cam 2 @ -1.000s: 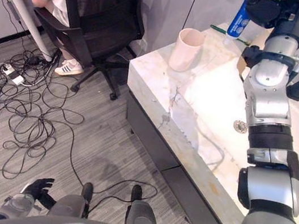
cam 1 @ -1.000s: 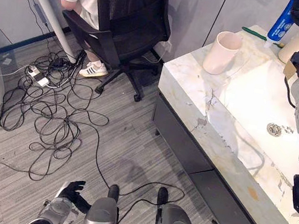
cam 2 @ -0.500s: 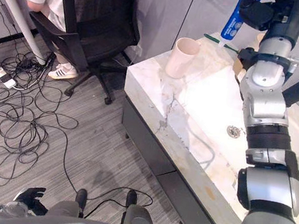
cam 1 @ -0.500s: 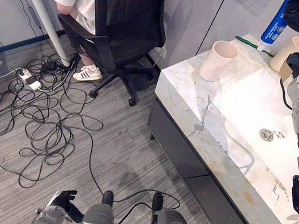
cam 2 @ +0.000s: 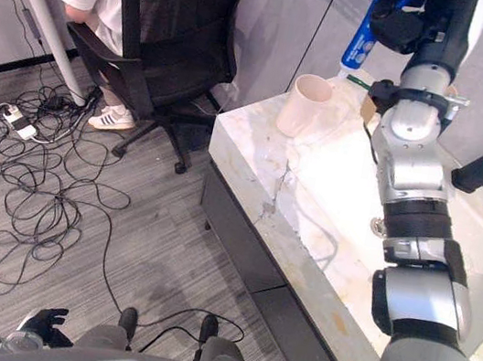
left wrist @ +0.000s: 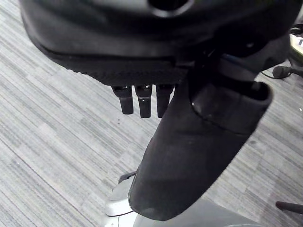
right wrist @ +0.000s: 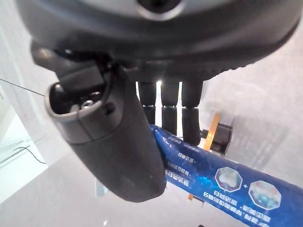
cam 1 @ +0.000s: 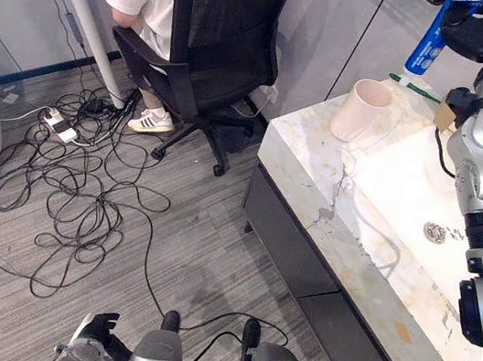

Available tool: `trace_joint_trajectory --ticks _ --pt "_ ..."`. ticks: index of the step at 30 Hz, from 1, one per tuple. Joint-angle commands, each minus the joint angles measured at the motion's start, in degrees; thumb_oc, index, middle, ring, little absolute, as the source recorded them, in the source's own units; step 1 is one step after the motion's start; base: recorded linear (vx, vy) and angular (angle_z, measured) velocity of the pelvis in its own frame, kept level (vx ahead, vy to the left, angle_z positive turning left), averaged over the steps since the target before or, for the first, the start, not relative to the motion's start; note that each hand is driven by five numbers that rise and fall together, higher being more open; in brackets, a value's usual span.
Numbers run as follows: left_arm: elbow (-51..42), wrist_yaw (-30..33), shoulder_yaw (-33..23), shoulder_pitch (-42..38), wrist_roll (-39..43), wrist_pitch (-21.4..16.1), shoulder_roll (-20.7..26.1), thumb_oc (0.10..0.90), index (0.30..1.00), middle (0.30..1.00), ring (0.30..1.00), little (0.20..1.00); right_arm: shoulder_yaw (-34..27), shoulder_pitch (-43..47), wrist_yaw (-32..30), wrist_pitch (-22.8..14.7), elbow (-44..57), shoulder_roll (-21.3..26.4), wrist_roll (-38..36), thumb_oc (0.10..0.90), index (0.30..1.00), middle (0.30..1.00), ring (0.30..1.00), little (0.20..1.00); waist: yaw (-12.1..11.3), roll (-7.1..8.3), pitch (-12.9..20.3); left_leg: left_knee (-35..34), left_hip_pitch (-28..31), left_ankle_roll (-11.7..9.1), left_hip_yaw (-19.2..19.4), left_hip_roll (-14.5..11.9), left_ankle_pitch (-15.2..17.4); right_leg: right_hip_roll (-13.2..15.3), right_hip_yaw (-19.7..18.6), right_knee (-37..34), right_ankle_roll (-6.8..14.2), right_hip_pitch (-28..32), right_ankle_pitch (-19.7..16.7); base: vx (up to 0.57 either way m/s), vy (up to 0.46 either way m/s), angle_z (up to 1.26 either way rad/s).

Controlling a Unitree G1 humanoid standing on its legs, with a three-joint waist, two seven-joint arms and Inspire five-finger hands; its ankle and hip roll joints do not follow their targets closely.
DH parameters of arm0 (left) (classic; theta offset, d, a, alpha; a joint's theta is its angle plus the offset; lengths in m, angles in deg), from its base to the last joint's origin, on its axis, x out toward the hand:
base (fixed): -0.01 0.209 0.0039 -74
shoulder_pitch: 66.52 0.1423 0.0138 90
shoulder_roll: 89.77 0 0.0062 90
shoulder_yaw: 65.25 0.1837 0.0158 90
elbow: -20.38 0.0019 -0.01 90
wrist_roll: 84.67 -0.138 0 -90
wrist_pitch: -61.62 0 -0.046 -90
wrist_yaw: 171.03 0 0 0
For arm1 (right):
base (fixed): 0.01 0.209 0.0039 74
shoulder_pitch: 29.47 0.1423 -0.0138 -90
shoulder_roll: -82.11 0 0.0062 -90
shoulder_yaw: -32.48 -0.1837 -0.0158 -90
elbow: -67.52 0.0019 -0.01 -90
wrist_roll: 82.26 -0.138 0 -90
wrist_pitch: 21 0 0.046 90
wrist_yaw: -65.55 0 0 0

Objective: Organize the bathroom.

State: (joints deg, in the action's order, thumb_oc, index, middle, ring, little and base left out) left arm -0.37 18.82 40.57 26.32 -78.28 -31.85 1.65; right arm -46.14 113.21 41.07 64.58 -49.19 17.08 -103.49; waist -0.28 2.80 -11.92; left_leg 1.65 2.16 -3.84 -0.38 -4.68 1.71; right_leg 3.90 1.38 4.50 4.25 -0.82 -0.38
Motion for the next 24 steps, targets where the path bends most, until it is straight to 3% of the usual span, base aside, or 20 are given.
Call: trace_joint_trajectory --ticks 1,24 --pt "1.6 1.7 -0.1 1.5 0.7 -0.8 3.0 0.800 0.900 0.900 0.900 0.900 -2.8 7.3 -3.0 -5.4 1.9 3.2 -0.4 0.400 0.300 0.300 0.300 0.300 -1.1 0.71 4.7 1.7 1.3 1.5 0.4 -2.6 0.9 2.6 -4.0 2.9 2.5 -2.7 0.0 0.00 0.000 0.00" --pt "1.1 2.8 0.2 1.4 0.7 -1.0 2.4 0.800 0.900 0.900 0.900 0.900 -4.3 4.2 -4.4 -7.3 0.8 -1.1 1.0 0.400 0.300 0.300 0.300 0.300 -0.9 -1.73 2.8 2.2 0.3 1.0 0.2 -2.9 0.3 3.0 -4.1 2.6 2.2 -2.6 0.1 0.00 -0.004 0.00"
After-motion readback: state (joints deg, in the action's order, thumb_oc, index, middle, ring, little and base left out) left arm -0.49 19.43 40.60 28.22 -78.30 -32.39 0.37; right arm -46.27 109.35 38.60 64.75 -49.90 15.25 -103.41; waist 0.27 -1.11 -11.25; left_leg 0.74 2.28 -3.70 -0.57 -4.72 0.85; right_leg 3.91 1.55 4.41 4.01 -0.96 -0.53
